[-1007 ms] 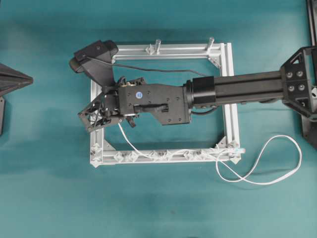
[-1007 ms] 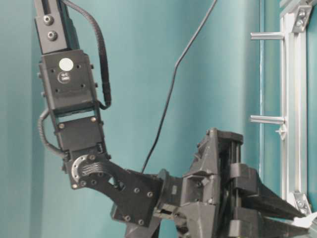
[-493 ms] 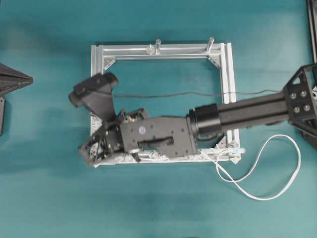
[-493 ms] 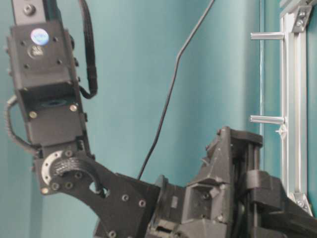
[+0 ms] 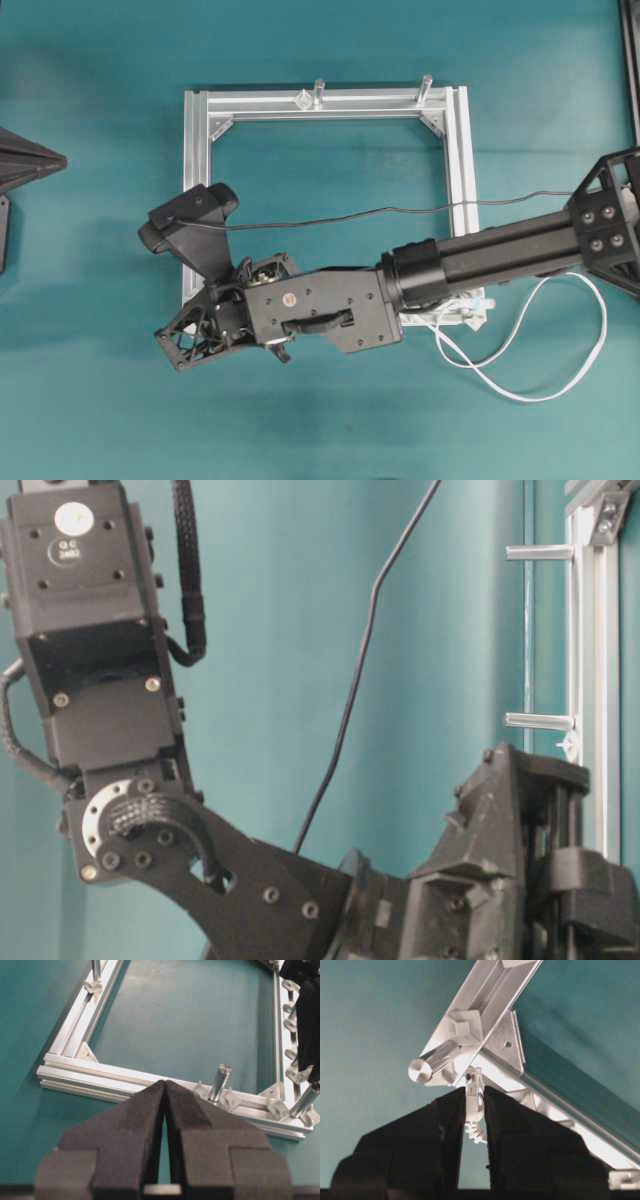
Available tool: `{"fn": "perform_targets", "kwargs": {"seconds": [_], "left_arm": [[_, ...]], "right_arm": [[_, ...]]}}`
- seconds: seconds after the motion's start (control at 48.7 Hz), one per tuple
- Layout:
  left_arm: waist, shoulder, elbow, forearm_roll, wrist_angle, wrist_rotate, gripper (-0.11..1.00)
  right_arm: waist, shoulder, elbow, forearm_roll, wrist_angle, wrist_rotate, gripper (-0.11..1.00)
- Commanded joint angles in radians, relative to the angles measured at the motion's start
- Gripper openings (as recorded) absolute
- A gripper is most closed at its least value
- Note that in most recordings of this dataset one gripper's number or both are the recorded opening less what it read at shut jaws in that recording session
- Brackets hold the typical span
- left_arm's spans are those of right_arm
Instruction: Move the cable alternately left and right between 8 closely spaced pins so it hooks onto each one.
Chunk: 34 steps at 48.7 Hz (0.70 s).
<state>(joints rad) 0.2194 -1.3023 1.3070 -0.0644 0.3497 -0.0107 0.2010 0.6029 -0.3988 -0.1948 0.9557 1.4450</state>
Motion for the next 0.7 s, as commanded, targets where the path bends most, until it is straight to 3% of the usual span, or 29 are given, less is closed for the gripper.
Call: {"fn": "perform_targets", "kwargs": {"seconds": [0.0,0.678], "left_arm": [[0.002,0.006,-0.009,-0.002,-0.005,-0.006,0.0],[0.002,0.008,-0.009,-0.002,-0.005,-0.006,0.0]], "right_arm": [[0.012,-0.021,-0.025,0.003,-0.006,0.0,0.13],[0.014,-0.021,-0.025,-0.005,0.0,-0.005,0.13]]}}
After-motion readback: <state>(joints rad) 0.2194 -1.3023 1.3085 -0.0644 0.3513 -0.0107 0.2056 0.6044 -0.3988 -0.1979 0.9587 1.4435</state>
